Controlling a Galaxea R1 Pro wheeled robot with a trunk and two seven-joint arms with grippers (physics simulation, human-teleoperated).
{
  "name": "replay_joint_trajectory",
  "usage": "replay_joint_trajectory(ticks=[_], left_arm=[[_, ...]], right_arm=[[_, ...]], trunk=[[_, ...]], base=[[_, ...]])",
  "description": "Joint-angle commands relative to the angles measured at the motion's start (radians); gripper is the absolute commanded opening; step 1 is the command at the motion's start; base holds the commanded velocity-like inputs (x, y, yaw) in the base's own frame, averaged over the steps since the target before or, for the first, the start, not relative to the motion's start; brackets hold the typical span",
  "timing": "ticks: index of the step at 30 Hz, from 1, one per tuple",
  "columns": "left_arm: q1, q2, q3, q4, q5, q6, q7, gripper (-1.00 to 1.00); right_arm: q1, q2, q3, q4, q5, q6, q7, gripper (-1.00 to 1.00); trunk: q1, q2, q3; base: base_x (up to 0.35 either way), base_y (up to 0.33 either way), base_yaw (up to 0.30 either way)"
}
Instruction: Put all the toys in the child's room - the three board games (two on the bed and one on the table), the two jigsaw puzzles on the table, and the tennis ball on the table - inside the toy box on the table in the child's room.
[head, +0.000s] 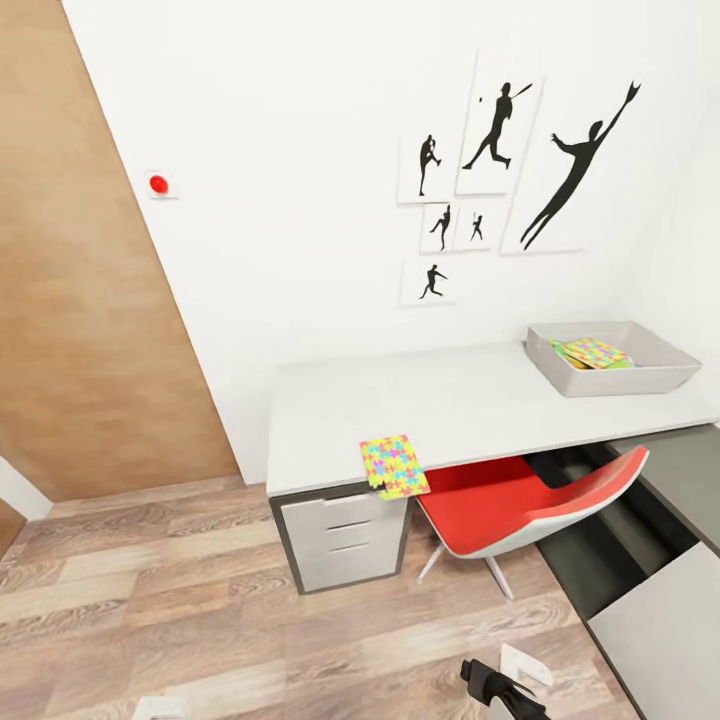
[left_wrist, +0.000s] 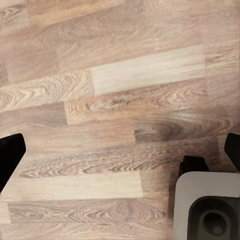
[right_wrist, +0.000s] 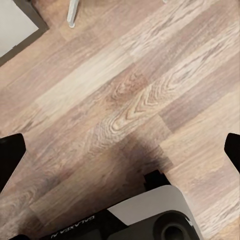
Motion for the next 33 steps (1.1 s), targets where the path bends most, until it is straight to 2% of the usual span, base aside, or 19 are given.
replay_joint_trajectory(ticks=[1, 7, 12, 17, 33], left_arm=[[-0.001, 0.0, -0.005, 0.001, 0.004, -0.004, 0.003, 1.0], [-0.001, 0.0, -0.006, 0.001, 0.004, -0.004, 0.002, 1.0], [-0.001, -0.001, -0.006, 0.001, 0.004, -0.003, 0.002, 1.0], [-0.001, -0.001, -0.006, 0.001, 0.004, -0.003, 0.002, 1.0], [-0.001, -0.001, -0.006, 0.001, 0.004, -0.003, 0.002, 1.0]], right_arm=[[0.0, -0.001, 0.008, -0.002, -0.006, 0.004, -0.009, 1.0], [0.0, 0.0, 0.015, -0.002, -0.006, 0.005, -0.009, 1.0], [0.0, 0.0, 0.053, -0.002, -0.006, 0.005, -0.01, 1.0], [0.0, 0.0, 0.067, -0.002, -0.007, 0.005, -0.01, 1.0], [0.0, -0.003, 0.072, -0.002, -0.008, 0.006, -0.01, 1.0]], trunk=[[0.001, -0.002, 0.0], [0.001, -0.002, 0.01], [0.001, -0.002, 0.018], [0.001, -0.002, 0.026], [0.001, -0.002, 0.052]], base=[[0.091, 0.016, 0.0], [0.042, 0.007, 0.0], [0.01, 0.002, 0.0], [0.002, 0.0, 0.0], [-0.007, 0.04, 0.0]])
